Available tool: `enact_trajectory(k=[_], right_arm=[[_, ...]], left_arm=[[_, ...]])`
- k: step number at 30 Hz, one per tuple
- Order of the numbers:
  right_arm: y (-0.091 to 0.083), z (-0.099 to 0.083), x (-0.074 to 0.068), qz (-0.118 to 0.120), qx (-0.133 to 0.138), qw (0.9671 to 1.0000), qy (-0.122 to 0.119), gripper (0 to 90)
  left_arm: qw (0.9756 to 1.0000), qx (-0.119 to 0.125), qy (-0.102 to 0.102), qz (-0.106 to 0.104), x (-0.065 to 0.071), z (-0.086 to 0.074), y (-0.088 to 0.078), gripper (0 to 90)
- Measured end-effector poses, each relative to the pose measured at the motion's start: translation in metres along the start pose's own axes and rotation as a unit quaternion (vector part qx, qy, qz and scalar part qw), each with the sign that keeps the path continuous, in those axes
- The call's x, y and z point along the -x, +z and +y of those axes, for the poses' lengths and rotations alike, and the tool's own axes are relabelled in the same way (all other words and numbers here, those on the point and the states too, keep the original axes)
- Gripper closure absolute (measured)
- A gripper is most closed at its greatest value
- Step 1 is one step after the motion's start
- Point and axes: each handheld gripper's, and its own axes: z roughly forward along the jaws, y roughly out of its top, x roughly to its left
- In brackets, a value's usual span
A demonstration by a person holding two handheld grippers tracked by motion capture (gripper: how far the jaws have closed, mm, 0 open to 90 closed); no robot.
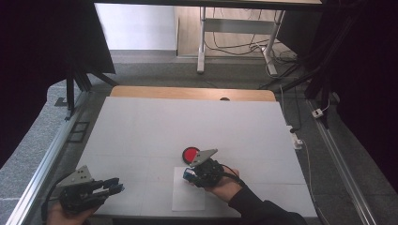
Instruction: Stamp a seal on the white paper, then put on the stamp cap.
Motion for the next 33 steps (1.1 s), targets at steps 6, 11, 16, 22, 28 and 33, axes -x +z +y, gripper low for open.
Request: enact_trajectory(k=[6, 11, 16, 22, 28, 33], right_arm=[[-0.007, 0.001, 0.001, 0.006, 0.011, 0.9999, -0.007, 70.1], [-0.012, 0.003, 0.001, 0.007, 0.021, 0.9997, -0.005, 70.1], [-0.018, 0.005, 0.002, 0.005, 0.034, 0.9994, 0.000, 70.1], [-0.025, 0.006, 0.003, 0.010, 0.052, 0.9986, -0.004, 70.1], [-0.031, 0.008, 0.003, 0.015, 0.066, 0.9977, -0.001, 70.1], [-0.035, 0.009, 0.005, 0.018, 0.076, 0.9969, 0.004, 70.1]], left_arm=[[1.0000, 0.001, -0.001, -0.003, 0.000, 0.000, 0.000, 68.5], [1.0000, 0.003, -0.001, -0.004, 0.001, 0.000, 0.000, 68.5], [0.9999, 0.006, -0.003, -0.010, 0.000, 0.001, -0.001, 68.5], [0.9998, 0.014, 0.000, -0.015, 0.000, 0.002, -0.001, 68.5], [0.9992, 0.026, 0.004, -0.029, 0.001, 0.004, -0.002, 68.5], [0.9987, 0.032, 0.010, -0.038, 0.002, 0.006, -0.001, 68.5]])
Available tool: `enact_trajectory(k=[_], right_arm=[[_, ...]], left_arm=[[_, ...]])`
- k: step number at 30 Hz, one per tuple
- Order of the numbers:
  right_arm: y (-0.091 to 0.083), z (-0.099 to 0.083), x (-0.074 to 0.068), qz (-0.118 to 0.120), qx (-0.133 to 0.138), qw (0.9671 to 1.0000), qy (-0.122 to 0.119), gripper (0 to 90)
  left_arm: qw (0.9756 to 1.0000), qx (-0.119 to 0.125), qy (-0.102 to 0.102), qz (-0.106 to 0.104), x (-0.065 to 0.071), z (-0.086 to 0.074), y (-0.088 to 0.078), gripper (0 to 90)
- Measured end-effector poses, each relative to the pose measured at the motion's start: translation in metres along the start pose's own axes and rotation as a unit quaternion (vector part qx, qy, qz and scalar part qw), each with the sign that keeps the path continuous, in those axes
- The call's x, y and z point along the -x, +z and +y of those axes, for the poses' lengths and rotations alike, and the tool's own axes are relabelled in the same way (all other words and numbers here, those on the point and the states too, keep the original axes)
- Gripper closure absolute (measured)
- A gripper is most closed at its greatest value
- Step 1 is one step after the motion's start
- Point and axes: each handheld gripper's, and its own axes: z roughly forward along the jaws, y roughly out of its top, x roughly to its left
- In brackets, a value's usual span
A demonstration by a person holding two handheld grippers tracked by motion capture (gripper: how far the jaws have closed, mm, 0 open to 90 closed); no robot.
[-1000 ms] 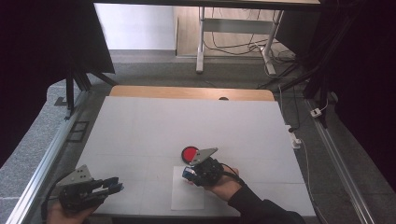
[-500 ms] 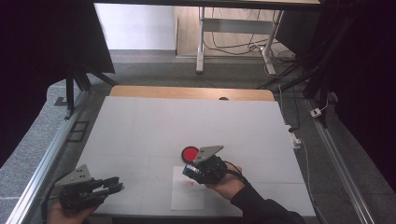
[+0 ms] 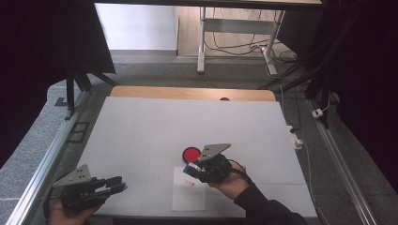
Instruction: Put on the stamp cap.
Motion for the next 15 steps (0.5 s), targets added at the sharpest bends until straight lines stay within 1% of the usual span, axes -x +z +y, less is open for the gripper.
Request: enact_trajectory(k=[5, 7, 15], right_arm=[[-0.0040, 0.0016, 0.0001, 0.001, 0.008, 1.0000, 0.004, 70.1], [-0.0052, 0.0022, -0.0003, 0.001, 0.012, 0.9999, 0.007, 70.1], [-0.0107, 0.0048, -0.0002, 0.004, 0.025, 0.9997, 0.008, 70.1]], left_arm=[[0.9999, 0.005, 0.005, -0.008, 0.0011, 0.0020, 0.0016, 68.5], [0.9998, 0.008, 0.007, -0.014, 0.0016, 0.0032, 0.0025, 68.5], [0.9993, 0.016, 0.016, -0.029, 0.0042, 0.0079, 0.0076, 68.5]])
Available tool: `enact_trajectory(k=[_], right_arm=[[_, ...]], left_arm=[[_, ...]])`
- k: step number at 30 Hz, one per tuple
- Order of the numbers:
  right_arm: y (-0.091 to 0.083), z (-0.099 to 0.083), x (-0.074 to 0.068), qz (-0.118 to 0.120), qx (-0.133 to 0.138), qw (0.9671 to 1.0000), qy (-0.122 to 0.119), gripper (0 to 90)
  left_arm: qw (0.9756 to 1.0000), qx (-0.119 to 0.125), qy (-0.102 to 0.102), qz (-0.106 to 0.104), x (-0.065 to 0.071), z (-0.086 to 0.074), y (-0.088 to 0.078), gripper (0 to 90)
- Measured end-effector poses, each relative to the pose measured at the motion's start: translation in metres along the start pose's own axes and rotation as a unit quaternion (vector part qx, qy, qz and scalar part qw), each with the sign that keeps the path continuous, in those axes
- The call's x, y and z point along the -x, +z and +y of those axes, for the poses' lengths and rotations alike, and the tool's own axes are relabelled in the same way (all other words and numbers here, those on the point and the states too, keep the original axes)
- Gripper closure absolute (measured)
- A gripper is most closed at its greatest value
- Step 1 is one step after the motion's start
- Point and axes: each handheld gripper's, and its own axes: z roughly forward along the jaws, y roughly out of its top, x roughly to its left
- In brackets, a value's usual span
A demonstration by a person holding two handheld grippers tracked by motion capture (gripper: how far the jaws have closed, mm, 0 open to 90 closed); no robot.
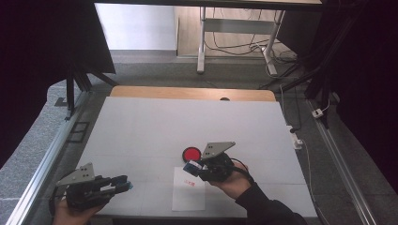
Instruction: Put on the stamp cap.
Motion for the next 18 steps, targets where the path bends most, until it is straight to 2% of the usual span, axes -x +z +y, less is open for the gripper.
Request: enact_trajectory(k=[8, 11, 18], right_arm=[[-0.007, 0.002, -0.002, 0.008, 0.019, 0.9998, -0.006, 70.1], [-0.009, 0.003, -0.003, 0.012, 0.029, 0.9995, -0.005, 70.1], [-0.014, 0.006, -0.005, 0.030, 0.054, 0.9981, -0.002, 70.1]], left_arm=[[0.9994, 0.018, 0.011, -0.026, 0.001, 0.006, 0.004, 68.4], [0.9988, 0.027, 0.010, -0.041, 0.001, 0.010, 0.007, 68.5], [0.9961, 0.041, 0.024, -0.075, 0.002, 0.018, 0.016, 68.5]])
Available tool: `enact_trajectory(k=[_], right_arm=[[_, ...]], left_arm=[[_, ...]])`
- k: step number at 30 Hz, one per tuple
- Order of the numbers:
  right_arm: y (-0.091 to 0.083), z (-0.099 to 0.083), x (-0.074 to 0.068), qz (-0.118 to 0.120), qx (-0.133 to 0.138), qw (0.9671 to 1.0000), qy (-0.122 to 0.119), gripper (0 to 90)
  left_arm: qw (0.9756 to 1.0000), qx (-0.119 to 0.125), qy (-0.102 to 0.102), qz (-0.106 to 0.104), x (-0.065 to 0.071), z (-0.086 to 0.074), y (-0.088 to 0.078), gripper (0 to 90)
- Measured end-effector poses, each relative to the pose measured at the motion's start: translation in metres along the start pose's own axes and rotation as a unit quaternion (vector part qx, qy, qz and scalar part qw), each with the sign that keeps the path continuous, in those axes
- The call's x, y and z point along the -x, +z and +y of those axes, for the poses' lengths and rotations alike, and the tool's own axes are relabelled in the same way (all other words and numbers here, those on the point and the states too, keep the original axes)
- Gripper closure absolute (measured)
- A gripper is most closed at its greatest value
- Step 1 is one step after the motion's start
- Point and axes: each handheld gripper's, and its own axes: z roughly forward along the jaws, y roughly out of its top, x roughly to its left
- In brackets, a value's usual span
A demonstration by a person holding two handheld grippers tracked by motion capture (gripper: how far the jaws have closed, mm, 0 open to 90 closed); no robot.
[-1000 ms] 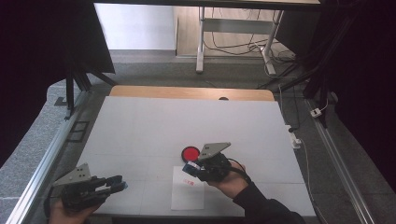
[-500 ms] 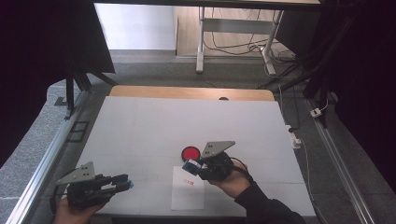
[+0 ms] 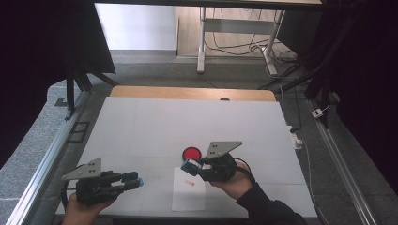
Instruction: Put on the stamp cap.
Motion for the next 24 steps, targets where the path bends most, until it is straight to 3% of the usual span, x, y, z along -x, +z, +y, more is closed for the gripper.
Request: enact_trajectory(k=[14, 24], right_arm=[[-0.008, 0.006, -0.002, 0.037, 0.059, 0.9975, 0.010, 70.1], [-0.013, 0.010, -0.004, 0.064, 0.097, 0.9932, 0.010, 70.1]], left_arm=[[0.9974, 0.013, 0.018, -0.068, 0.000, 0.014, 0.027, 68.4], [0.9953, 0.014, 0.032, -0.090, -0.001, 0.022, 0.044, 68.5]])
